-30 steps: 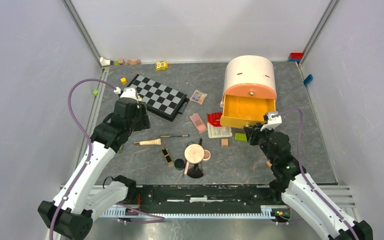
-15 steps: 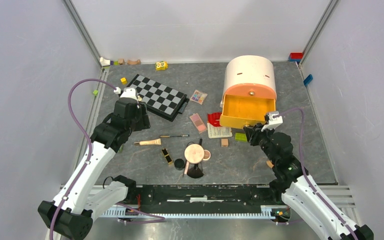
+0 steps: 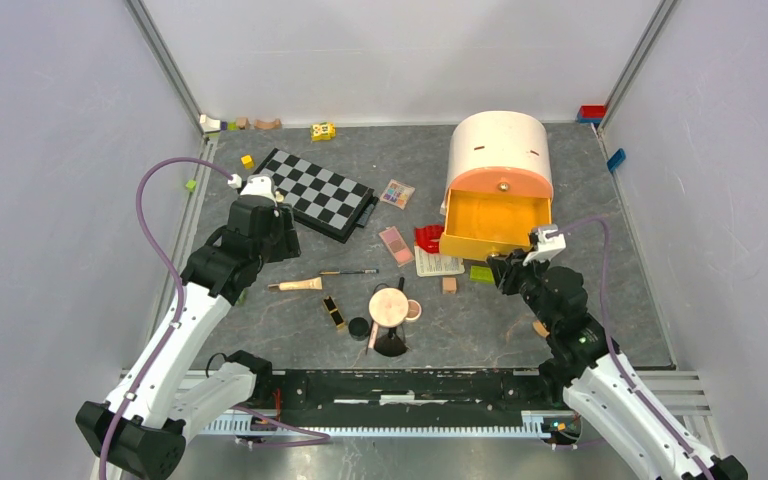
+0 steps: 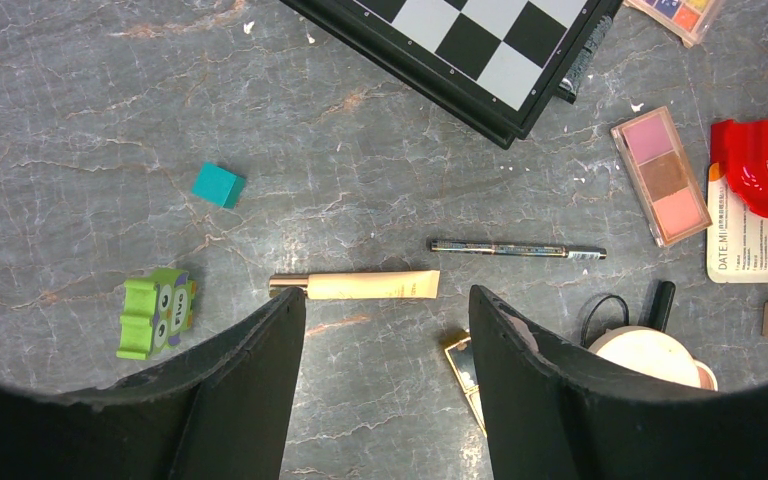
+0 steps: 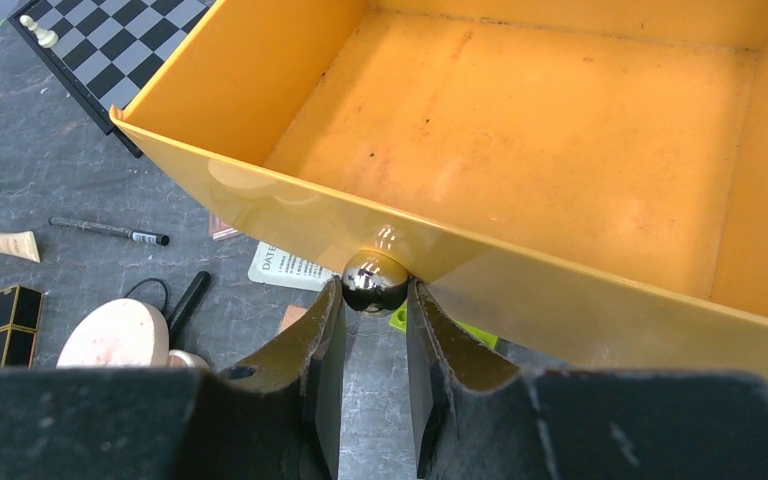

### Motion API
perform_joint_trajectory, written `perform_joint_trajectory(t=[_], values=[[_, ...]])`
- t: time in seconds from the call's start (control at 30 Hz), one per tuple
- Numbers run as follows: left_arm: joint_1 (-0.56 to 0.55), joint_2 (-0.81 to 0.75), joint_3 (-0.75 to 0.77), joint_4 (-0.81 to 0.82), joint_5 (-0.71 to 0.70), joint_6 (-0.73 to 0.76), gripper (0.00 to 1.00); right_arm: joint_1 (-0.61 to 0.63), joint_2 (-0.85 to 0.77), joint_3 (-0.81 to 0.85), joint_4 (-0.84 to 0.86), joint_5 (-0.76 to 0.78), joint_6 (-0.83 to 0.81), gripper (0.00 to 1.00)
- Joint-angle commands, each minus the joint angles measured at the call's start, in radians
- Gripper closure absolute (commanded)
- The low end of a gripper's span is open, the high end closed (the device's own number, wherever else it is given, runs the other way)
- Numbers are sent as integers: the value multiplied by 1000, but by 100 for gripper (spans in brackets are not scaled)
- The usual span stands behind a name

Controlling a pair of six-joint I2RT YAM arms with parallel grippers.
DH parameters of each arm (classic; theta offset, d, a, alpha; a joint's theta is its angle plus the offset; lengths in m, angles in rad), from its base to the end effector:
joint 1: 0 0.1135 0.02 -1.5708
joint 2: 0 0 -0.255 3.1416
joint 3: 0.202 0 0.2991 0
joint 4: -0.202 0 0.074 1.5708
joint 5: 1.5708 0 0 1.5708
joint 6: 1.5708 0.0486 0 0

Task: Organize the makeup
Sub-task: Open the drawer in the storage box.

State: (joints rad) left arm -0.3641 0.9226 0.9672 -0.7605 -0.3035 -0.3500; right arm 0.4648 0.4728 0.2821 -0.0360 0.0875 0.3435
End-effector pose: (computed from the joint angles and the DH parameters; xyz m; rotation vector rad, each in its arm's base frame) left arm 0.2359 -0.0744 0.3108 -0.1404 2.2434 -0.0357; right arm 0.1908 0.0909 0.2055 -0.0471 1.8239 0.4971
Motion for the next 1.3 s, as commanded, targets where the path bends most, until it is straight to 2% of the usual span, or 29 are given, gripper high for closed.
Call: perform_joint_trajectory(t=[0.0,0.57,0.8,0.9,1.03,1.27], values=[[6,-3,0,35,20,54,33,11,-29,38,26,-32,-6,93],[7,-4,-1,35,22,54,33,11,-66,26,-45,-30,-5,94],[6,-4,0,35,23,55,33,11,-49,15,-47,-20,-9,80],[7,-5,-1,35,23,56,33,11,-41,9,-37,-15,-8,77],[7,-6,-2,35,23,55,33,11,-33,9,-35,-6,-6,67],[7,-6,-2,36,23,55,33,11,-17,12,-33,-6,-5,57]])
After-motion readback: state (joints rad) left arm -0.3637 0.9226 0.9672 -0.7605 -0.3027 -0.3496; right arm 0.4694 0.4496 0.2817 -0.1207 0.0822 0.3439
